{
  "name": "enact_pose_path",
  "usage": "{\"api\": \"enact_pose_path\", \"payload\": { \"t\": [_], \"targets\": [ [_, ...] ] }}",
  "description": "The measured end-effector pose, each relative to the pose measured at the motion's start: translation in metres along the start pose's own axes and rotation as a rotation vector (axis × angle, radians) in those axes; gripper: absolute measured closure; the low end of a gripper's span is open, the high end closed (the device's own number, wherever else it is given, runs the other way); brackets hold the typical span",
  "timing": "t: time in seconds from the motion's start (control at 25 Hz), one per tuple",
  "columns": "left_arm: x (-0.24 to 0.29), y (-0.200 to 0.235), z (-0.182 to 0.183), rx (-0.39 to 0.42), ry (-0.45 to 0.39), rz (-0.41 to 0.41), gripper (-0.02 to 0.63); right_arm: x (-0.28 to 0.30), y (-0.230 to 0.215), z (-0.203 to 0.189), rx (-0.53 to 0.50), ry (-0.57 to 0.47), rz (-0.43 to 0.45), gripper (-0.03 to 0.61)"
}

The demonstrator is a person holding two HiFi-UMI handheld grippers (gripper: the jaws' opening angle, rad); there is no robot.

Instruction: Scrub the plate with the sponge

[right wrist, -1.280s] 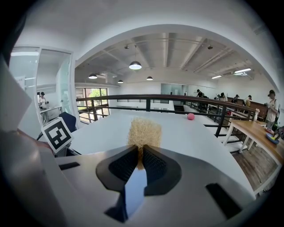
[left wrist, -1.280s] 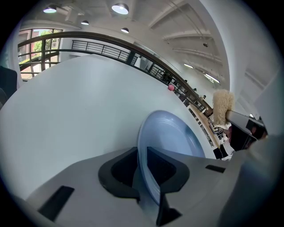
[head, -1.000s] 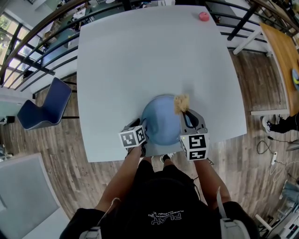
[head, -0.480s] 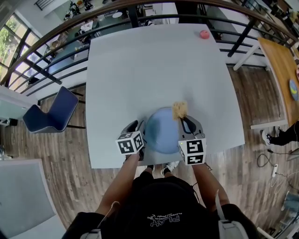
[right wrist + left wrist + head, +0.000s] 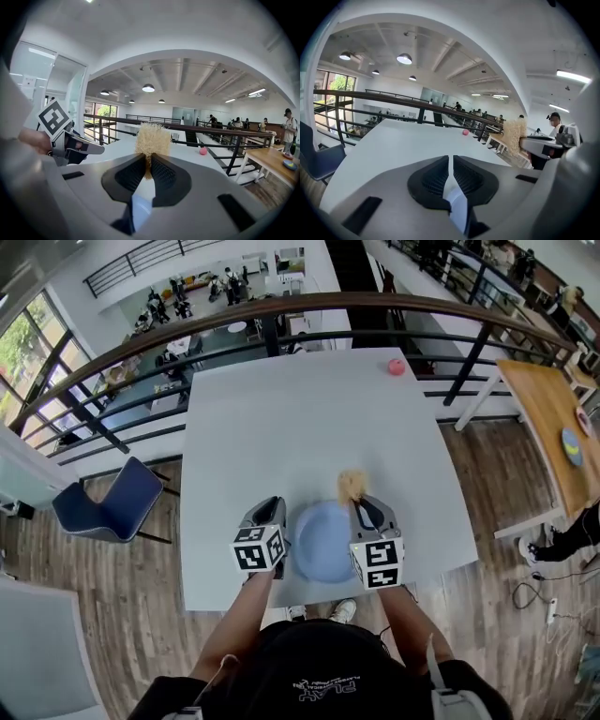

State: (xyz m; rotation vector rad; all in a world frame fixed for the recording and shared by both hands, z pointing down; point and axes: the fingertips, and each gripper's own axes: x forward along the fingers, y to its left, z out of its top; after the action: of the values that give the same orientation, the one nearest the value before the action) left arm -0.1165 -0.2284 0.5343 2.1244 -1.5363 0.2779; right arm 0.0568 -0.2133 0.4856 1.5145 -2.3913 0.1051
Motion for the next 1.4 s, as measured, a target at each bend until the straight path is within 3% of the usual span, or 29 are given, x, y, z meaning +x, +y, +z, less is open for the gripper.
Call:
{"api": "enact_pose_path", "payload": {
  "t": [0.28, 0.56, 0.96, 1.4],
  "targets": [
    [-0.019, -0.022, 0.047, 0.061, -0.127, -0.052, 0.601, -0.014, 0.001, 0.025, -0.020, -0.058, -0.010, 0.534],
    [-0.045, -0.055, 0.092, 0.170, -0.309, -0.180, 0.601, -0.026, 0.009, 0.041, -0.030, -0.095, -0.013, 0.534],
    [-0.078, -0.082, 0.120, 0.248, -0.410, -0.257, 0.601, -0.041, 0.021, 0.059, -0.054, -0.127, -0.025, 0.535],
    [-0.086, -0.081, 0.110, 0.257, -0.397, -0.254, 0.601, -0.052, 0.022, 0.063, -0.041, -0.151, -0.027, 0.534]
  ]
}}
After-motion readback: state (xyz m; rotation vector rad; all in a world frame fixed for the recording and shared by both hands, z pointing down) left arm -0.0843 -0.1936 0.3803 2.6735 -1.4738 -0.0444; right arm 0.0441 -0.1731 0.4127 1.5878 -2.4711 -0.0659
